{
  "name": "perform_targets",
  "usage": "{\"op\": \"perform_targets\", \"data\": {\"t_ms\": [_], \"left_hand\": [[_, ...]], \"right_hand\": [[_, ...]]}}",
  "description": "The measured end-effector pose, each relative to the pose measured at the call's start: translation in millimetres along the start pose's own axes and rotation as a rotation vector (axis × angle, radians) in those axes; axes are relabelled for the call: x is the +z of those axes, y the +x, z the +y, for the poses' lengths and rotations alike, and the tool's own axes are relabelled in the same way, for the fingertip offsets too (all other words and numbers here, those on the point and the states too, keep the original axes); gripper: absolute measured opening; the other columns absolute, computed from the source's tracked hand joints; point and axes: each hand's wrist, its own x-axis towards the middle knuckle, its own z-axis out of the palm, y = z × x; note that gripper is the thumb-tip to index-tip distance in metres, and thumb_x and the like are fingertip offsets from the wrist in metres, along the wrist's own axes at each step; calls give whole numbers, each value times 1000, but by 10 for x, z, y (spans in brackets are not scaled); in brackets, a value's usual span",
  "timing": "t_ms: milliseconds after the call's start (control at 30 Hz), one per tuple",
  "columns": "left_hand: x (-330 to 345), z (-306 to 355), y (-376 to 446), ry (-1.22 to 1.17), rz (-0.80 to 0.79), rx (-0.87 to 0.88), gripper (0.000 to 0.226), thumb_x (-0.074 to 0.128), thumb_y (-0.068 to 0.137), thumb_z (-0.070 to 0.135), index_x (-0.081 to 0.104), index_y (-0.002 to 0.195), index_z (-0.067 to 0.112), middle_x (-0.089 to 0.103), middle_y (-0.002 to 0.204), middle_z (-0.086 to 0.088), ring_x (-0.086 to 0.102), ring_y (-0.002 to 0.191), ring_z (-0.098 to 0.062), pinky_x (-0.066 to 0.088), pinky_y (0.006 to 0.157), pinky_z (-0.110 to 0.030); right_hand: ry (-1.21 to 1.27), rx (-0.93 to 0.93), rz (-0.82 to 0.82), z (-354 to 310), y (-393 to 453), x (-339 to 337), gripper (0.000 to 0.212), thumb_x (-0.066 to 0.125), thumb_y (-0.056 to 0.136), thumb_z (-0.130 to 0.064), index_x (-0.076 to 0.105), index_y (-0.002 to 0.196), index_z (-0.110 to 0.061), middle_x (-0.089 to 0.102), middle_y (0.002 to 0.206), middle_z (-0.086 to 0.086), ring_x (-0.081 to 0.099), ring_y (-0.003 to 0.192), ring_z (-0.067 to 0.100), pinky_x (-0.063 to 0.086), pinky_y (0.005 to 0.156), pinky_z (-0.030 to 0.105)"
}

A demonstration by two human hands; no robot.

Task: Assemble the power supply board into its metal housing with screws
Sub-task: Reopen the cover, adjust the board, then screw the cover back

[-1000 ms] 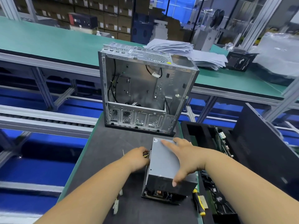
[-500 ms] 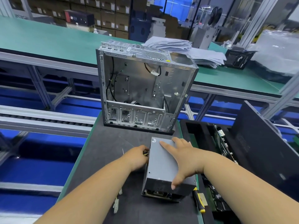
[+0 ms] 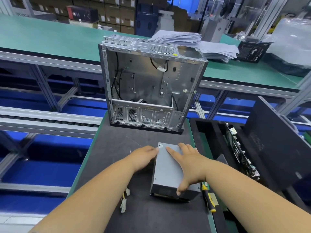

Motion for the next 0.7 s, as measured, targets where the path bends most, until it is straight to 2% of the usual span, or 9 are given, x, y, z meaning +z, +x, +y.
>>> {"op": "perform_targets", "data": {"t_ms": [100, 167, 433, 533, 633, 700], "left_hand": [[7, -7, -2, 80, 0, 24, 44, 63, 87, 52, 57, 126, 33, 59, 115, 12, 58, 100, -7, 41, 83, -23], [13, -5, 1, 94, 16, 24, 48, 67, 85, 48, 55, 129, 32, 59, 115, 10, 57, 104, -11, 41, 85, -24], [50, -18, 39, 106, 40, -7, 52, 71, 82, 44, 53, 130, 33, 61, 118, 6, 58, 100, -13, 43, 82, -26], [73, -6, 56, 122, 46, -46, 53, 70, 82, 46, 52, 130, 34, 58, 113, 7, 58, 98, -14, 44, 76, -27], [79, 2, 71, 128, 46, -62, 53, 70, 82, 44, 53, 130, 32, 59, 114, 7, 59, 96, -12, 44, 73, -24], [79, 15, 81, 152, 46, -72, 53, 70, 82, 43, 53, 130, 31, 59, 113, 6, 60, 96, -13, 44, 73, -23]], "right_hand": [[-6, 3, 3, 9, 44, 86, 150, 85, 49, -66, -22, 151, -37, -13, 159, 10, -10, 147, 33, 7, 121, 52], [-14, 5, 1, 11, 74, 131, 151, 84, 48, -66, -23, 150, -37, -14, 159, 11, -10, 146, 33, 6, 121, 52], [-16, 5, -20, 28, 148, 222, 152, 84, 50, -66, -27, 149, -37, -19, 159, 12, -17, 147, 34, 2, 120, 56], [17, -12, -39, 63, 162, 243, 151, 84, 50, -67, -27, 149, -39, -22, 159, 11, -22, 147, 34, -3, 119, 57], [218, 4, -8, 156, 159, 260, 136, 77, 58, -73, -17, 152, -43, -23, 161, 6, -22, 148, 30, -5, 121, 52], [442, 112, 86, 252, 172, 285, 113, 64, 73, -74, -6, 155, -40, -13, 164, 4, -13, 150, 28, 4, 121, 46]]}}
